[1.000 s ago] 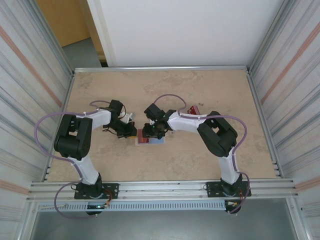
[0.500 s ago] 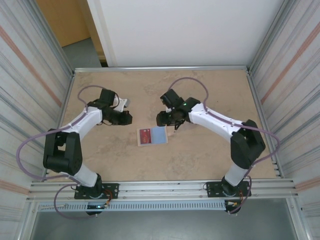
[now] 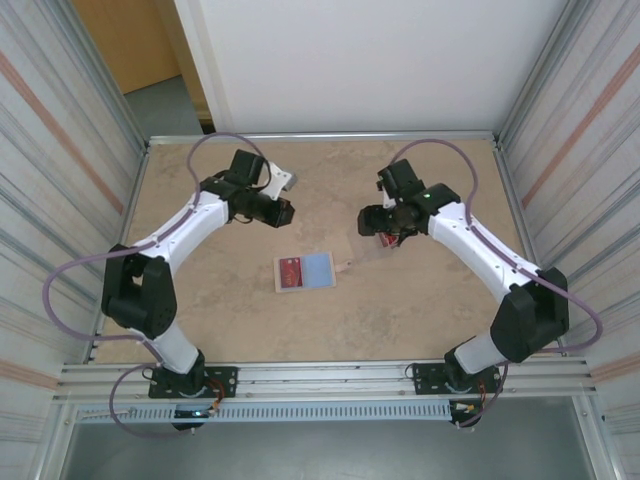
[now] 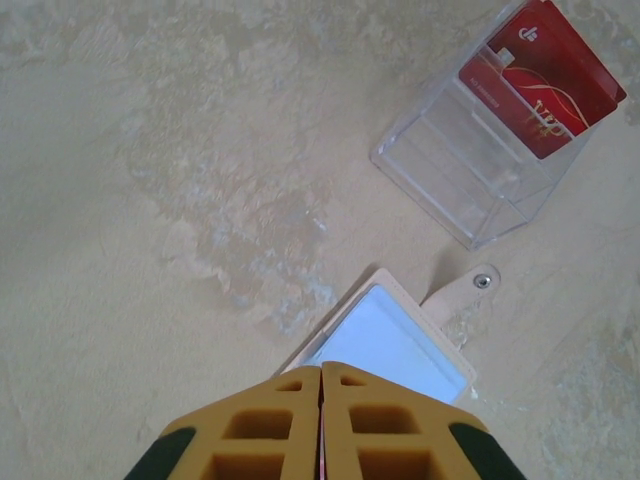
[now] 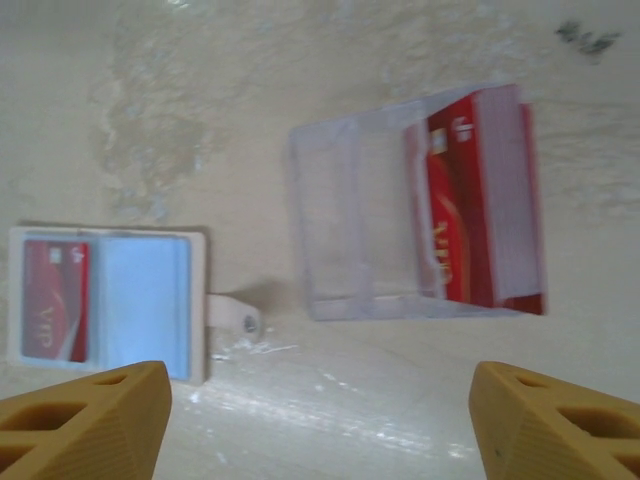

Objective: Put the credit cards into the card holder

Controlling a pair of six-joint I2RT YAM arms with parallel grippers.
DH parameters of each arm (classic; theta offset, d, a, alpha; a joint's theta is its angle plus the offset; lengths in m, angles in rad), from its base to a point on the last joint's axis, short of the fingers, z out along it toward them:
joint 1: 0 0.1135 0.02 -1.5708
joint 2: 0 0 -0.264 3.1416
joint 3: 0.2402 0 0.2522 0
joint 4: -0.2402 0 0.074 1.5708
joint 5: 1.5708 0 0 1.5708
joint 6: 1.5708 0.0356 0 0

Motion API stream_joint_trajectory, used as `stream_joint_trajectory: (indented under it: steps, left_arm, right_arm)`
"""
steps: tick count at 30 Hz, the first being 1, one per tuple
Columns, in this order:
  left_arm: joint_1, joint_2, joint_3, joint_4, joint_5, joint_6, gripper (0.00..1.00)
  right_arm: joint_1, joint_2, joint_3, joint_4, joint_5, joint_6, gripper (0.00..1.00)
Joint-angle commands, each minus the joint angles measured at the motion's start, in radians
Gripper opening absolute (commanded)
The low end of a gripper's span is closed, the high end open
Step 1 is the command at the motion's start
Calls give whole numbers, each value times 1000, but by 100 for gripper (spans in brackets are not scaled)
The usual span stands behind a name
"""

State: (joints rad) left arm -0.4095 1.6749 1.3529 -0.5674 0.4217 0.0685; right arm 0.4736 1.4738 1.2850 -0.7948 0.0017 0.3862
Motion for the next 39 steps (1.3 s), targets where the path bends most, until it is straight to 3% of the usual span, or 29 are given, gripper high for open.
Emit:
stream_joint_trajectory:
  steps: [1, 11, 18, 27, 39]
  left_arm:
    - [-64, 48, 94, 51, -1, 51, 9]
    - [-193, 282, 368, -6, 79, 13, 0]
    - [-258, 437, 516, -72, 118, 10, 0]
    - [-288, 551, 566, -84, 163, -27, 0]
    - [-302, 584, 506, -65, 152, -41, 0]
  right_arm:
    - [-70, -40, -34, -23, -9, -74, 82]
    - [-233, -22, -102, 92, -99, -154, 80]
    - [-266, 52, -114, 159, -152, -192, 76]
    - [-296, 140, -110, 212, -190, -211, 71]
    - [-294, 218, -86, 238, -210, -229, 67]
